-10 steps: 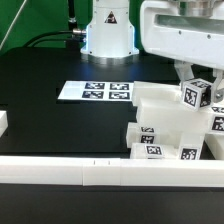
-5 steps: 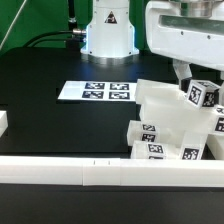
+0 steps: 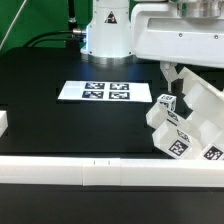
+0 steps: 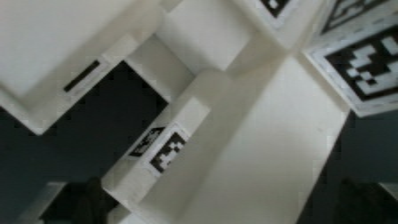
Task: Assemble chair
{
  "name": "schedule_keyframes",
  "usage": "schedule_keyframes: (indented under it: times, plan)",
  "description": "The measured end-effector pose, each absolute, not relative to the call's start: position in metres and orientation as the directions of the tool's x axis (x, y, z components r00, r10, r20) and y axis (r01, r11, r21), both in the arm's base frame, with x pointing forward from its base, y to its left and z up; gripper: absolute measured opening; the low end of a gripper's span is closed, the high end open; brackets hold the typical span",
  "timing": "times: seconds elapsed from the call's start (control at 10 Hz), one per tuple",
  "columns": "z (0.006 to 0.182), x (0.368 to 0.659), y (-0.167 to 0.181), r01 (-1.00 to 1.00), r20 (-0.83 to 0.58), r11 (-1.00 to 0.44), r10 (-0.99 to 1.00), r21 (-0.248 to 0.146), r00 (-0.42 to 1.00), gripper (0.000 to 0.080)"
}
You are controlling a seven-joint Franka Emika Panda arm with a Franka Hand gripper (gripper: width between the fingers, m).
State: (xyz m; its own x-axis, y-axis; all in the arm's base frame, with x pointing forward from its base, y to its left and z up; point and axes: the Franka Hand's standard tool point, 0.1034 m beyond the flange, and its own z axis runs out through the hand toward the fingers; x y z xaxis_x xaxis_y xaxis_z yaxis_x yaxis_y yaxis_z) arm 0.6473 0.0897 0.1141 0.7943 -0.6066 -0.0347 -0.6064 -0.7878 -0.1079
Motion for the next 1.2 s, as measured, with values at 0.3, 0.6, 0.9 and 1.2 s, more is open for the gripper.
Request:
schedule_keyframes:
  times: [0.3, 0.6, 0.9, 1.2]
  plan:
    - [0.115, 0.649, 0.078, -0.496, -0.017, -0.861, -0.497, -0.113, 0.867, 0.0649]
    - [0.124, 0.653, 0.062, -0.434, 0.007, -0.893, -0.438, -0.118, 0.899, 0.0649]
    - [0.120, 0.650, 0.049, -0.413, 0.026, -0.903, -0.418, -0.123, 0.908, 0.0649]
    - [0.120, 0.650, 0.050, -0.411, 0.026, -0.903, -0.417, -0.122, 0.908, 0.0649]
